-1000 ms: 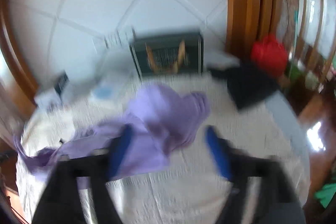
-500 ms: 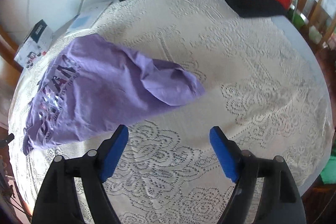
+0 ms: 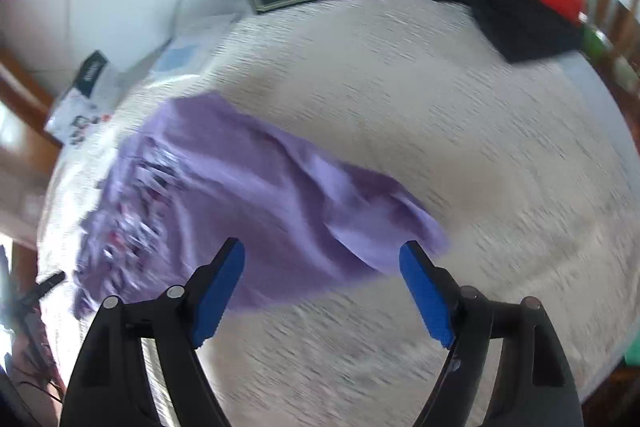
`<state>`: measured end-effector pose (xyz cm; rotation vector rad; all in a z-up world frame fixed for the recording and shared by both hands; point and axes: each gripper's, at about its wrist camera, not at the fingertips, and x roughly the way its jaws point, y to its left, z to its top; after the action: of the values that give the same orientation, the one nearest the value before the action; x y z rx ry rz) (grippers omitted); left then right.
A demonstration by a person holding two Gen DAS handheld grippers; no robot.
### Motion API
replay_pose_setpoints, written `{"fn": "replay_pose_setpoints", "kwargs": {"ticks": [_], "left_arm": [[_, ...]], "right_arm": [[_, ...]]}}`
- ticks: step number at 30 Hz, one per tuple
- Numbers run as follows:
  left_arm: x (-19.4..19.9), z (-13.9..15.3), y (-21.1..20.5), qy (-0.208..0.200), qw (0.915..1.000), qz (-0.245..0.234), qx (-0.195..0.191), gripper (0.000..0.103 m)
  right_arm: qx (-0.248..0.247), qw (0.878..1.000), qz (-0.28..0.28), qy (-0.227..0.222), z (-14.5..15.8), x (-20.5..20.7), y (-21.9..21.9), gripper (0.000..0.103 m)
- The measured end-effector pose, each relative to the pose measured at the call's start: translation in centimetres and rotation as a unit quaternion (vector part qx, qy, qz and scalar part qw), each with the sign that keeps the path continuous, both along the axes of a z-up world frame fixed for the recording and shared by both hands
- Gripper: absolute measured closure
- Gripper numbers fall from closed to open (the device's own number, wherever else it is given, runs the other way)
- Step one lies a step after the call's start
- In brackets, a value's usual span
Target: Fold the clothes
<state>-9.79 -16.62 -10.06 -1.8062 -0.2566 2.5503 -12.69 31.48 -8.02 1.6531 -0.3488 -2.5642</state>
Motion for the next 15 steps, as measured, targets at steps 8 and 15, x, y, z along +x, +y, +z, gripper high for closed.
{"fn": "replay_pose_setpoints", "kwargs": {"ticks": [8, 15], "left_arm": [[-1.8, -1.6, -0.8, -0.011, 0.9996, 0.025, 0.011, 0.017], [-3.0, -4.1, -0.6, -0.043, 0.9985, 0.034, 0.003, 0.017]], "right_arm": [[0.032, 0.995, 0.096, 0.005, 0.0, -10.5, -8.8, 0.022], [0.064, 0.983, 0.173, -0.003, -2.9, -18.3, -15.3, 0.016]]}}
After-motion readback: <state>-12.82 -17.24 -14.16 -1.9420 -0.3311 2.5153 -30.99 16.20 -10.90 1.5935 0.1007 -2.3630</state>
